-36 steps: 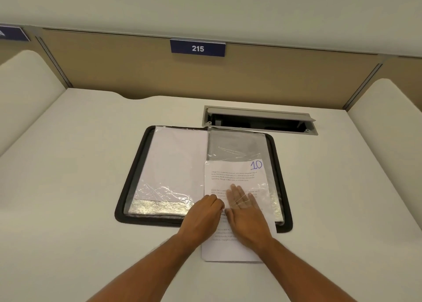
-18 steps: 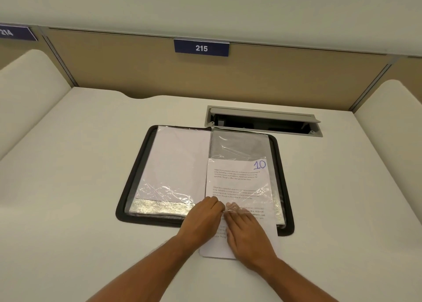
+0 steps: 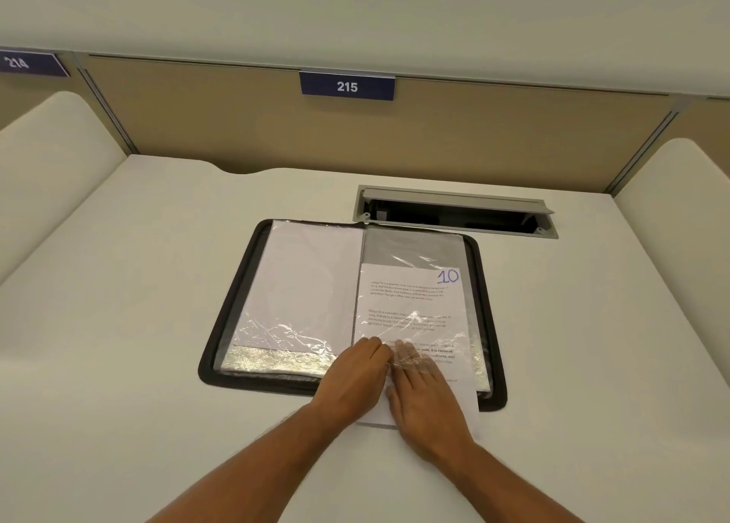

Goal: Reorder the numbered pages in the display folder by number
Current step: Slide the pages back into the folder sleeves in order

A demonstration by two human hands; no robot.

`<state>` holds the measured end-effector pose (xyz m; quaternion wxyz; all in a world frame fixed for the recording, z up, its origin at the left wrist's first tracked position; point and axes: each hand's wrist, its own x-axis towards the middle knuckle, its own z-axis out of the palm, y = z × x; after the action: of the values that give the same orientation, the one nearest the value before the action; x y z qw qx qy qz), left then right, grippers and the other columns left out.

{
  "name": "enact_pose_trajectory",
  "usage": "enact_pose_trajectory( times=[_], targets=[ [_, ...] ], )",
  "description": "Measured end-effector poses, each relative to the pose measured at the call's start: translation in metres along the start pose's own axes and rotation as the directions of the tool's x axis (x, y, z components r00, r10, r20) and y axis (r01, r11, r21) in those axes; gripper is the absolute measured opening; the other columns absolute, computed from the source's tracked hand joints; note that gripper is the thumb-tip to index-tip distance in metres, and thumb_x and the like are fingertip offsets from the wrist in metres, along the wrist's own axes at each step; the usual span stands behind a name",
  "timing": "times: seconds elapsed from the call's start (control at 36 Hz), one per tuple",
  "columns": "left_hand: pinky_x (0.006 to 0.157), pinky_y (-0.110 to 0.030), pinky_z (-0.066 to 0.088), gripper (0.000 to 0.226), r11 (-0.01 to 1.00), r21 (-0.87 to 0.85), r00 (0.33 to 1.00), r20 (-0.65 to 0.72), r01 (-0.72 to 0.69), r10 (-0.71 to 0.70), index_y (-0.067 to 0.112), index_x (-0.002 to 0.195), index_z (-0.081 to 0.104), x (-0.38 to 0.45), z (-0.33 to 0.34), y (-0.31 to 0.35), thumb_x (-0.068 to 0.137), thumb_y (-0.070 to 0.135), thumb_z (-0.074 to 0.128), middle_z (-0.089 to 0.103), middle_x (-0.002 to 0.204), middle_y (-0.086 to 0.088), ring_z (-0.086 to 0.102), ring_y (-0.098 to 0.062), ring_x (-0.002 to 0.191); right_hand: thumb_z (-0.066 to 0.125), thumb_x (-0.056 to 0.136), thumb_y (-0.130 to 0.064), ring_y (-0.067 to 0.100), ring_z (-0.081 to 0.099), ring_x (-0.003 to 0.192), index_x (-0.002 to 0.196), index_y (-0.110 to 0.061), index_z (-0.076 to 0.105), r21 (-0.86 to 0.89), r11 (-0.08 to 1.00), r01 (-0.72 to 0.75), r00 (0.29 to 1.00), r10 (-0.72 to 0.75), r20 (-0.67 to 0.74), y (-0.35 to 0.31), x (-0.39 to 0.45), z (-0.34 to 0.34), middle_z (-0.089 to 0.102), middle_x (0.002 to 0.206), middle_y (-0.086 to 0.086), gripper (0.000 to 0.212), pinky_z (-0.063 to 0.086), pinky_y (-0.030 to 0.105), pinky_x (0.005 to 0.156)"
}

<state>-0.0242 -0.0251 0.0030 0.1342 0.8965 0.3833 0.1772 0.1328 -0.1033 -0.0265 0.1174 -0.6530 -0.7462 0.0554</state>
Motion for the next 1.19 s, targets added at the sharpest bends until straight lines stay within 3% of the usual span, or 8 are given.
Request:
enact_pose_trajectory(
  times=[0.11, 0.33, 0.47, 0.64, 0.89, 1.0, 1.11, 1.19],
  targets=[
    [0.061, -0.027, 0.048, 0.015, 0.999, -0.015, 0.999, -0.005, -0.034, 0.033, 0.017, 0.093, 0.061, 0.002, 0.001, 0.003, 0.087, 0.005, 0.067, 0.059, 0.089, 0.002, 0.053, -0.015, 0.076, 0.022, 0.111, -0.039, 0.026, 0.061, 0.129, 0.143, -0.007, 0.056, -0.002, 0.999, 0.049, 0.995, -0.049, -0.084, 0.0, -0.017, -0.001, 0.062, 0.141, 0.01, 0.057, 0.045, 0.044, 0.113],
    [0.064, -0.025, 0.052, 0.02, 0.998, -0.033, 0.998, 0.012, -0.058, 0.059, 0.016, 0.095, 0.061, -0.002, 0.0, 0.004, 0.084, 0.003, 0.071, 0.06, 0.09, 0.001, 0.055, -0.015, 0.08, 0.039, 0.104, -0.04, 0.02, 0.052, 0.138, 0.149, -0.014, 0.051, -0.029, 1.0, -0.002, 1.0, 0.001, -0.016, 0.001, -0.013, 0.003, 0.055, 0.149, 0.003, 0.053, 0.026, 0.035, 0.123],
    [0.06, -0.027, 0.052, 0.02, 0.998, -0.03, 0.999, 0.002, -0.053, 0.053, 0.016, 0.095, 0.06, -0.002, -0.004, 0.005, 0.084, 0.007, 0.073, 0.059, 0.088, 0.002, 0.054, -0.016, 0.078, 0.025, 0.109, -0.042, 0.018, 0.051, 0.138, 0.149, -0.019, 0.049, 0.023, 0.998, -0.055, 0.997, 0.054, 0.051, 0.001, 0.001, 0.001, 0.055, 0.151, 0.001, 0.052, 0.02, 0.034, 0.125],
    [0.059, -0.032, 0.051, 0.009, 0.999, -0.01, 0.999, 0.015, -0.051, 0.051, 0.016, 0.092, 0.058, -0.002, -0.005, 0.007, 0.09, 0.009, 0.063, 0.059, 0.088, 0.001, 0.052, -0.016, 0.076, 0.013, 0.109, -0.048, 0.019, -0.004, 0.158, 0.164, -0.022, 0.003, 0.004, 0.998, -0.068, 0.994, 0.068, 0.085, 0.01, 0.025, 0.008, -0.002, 0.17, 0.001, 0.062, -0.001, 0.044, 0.125],
    [0.06, -0.032, 0.053, 0.021, 1.0, -0.01, 0.999, 0.032, -0.016, 0.016, 0.018, 0.095, 0.057, -0.005, -0.005, 0.005, 0.085, 0.003, 0.068, 0.058, 0.092, 0.002, 0.053, -0.016, 0.08, 0.029, 0.108, -0.036, 0.024, 0.036, 0.15, 0.153, -0.013, 0.046, 0.015, 1.0, -0.027, 1.0, 0.027, -0.001, 0.01, 0.013, 0.002, 0.039, 0.161, 0.007, 0.053, 0.015, 0.04, 0.126],
    [0.06, -0.028, 0.051, 0.015, 0.999, -0.019, 0.999, 0.007, -0.032, 0.032, 0.017, 0.096, 0.058, -0.006, -0.005, 0.007, 0.089, 0.006, 0.065, 0.058, 0.091, 0.002, 0.053, -0.016, 0.08, 0.039, 0.105, -0.034, 0.019, 0.064, 0.111, 0.129, -0.018, 0.065, 0.033, 0.999, 0.026, 0.997, -0.024, -0.068, 0.001, -0.007, -0.002, 0.069, 0.124, -0.001, 0.039, 0.051, 0.037, 0.101],
    [0.059, -0.027, 0.048, 0.016, 0.999, -0.015, 1.0, 0.007, -0.03, 0.031, 0.018, 0.095, 0.058, -0.006, -0.004, 0.006, 0.087, 0.007, 0.068, 0.057, 0.089, 0.003, 0.051, -0.014, 0.078, 0.038, 0.104, -0.037, 0.013, 0.066, 0.086, 0.115, -0.024, 0.068, 0.007, 1.0, -0.003, 0.997, 0.004, -0.08, 0.0, -0.004, -0.002, 0.071, 0.101, -0.008, 0.034, 0.054, 0.032, 0.078],
    [0.06, -0.031, 0.051, 0.016, 1.0, 0.001, 0.999, 0.034, -0.019, 0.018, 0.018, 0.097, 0.058, -0.005, -0.004, 0.005, 0.087, 0.009, 0.067, 0.058, 0.091, 0.003, 0.052, -0.015, 0.08, 0.033, 0.106, -0.037, 0.016, 0.07, 0.086, 0.11, -0.022, 0.069, -0.004, 1.0, -0.012, 0.997, 0.012, -0.074, 0.0, 0.006, -0.001, 0.075, 0.101, -0.002, 0.04, 0.054, 0.036, 0.084]
  ],
)
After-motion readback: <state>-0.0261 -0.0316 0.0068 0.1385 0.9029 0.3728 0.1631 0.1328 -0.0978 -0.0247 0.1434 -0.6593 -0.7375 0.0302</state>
